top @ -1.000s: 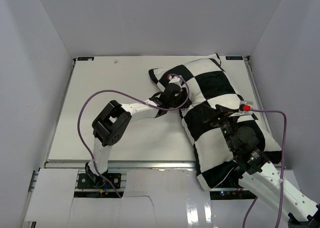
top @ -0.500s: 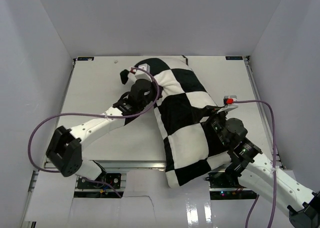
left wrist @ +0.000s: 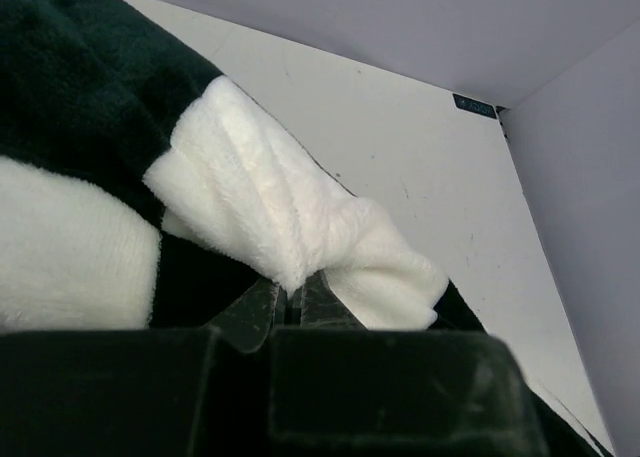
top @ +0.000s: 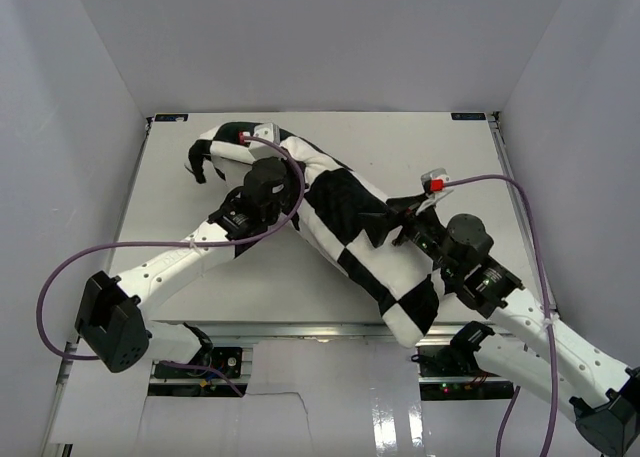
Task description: Remove the pillowcase from the pillow
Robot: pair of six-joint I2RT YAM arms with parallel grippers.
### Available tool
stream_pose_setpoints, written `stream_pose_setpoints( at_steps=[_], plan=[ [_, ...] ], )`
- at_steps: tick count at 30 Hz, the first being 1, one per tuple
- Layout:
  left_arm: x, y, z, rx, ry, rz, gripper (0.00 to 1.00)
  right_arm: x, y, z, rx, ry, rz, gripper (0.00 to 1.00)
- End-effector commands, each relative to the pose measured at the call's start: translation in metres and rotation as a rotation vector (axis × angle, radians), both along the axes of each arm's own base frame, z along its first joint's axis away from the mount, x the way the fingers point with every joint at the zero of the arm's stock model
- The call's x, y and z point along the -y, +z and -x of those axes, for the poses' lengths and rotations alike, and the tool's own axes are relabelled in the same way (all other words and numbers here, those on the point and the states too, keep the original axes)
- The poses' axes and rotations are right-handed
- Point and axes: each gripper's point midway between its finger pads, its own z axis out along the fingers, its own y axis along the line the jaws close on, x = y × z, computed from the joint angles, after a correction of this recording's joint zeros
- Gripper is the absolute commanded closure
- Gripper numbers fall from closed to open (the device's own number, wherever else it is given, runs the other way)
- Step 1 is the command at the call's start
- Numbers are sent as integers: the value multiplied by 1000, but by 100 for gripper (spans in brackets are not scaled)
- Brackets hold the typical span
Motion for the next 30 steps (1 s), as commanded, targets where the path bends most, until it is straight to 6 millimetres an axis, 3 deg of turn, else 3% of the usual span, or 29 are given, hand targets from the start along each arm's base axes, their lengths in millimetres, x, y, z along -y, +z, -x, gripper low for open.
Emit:
stream_pose_setpoints(
  at_steps=[1,2,3,4,8,9,10,13,15,18,21,24,26,30],
  plan=[
    [-14,14,-5,73,91,65,100,-32,31,11,41,185,23,5],
    [-14,4,-6,56,100,63,100,-40,41,14,28,222,31,5],
    [-13,-10,-6,30,94,49,100,-50,31,8,-16,239,61,5],
    [-8,-22,-7,2,85,38,100,-59,40,12,-16,272,61,5],
    [2,-32,-11,-45,66,35,100,-82,13,24,-62,340,213,8],
    [2,-24,-13,-38,73,39,100,-88,13,35,-41,359,236,10],
    [2,-19,-14,-29,74,44,100,-82,14,29,0,299,272,10],
    [6,7,-18,-2,67,54,100,-80,22,38,63,272,304,10],
    [7,12,-18,-21,63,44,100,-81,19,41,77,274,360,10],
    [5,41,-13,6,59,96,100,-87,15,44,81,247,426,10],
    [-1,73,2,47,36,168,100,-79,34,39,114,131,410,10],
    [-14,108,24,86,26,240,100,-59,71,39,137,58,278,10],
    [-19,118,36,97,14,273,100,-45,94,48,172,62,190,10],
    [-27,142,61,125,-37,371,100,-42,104,68,220,172,195,10]
  ],
)
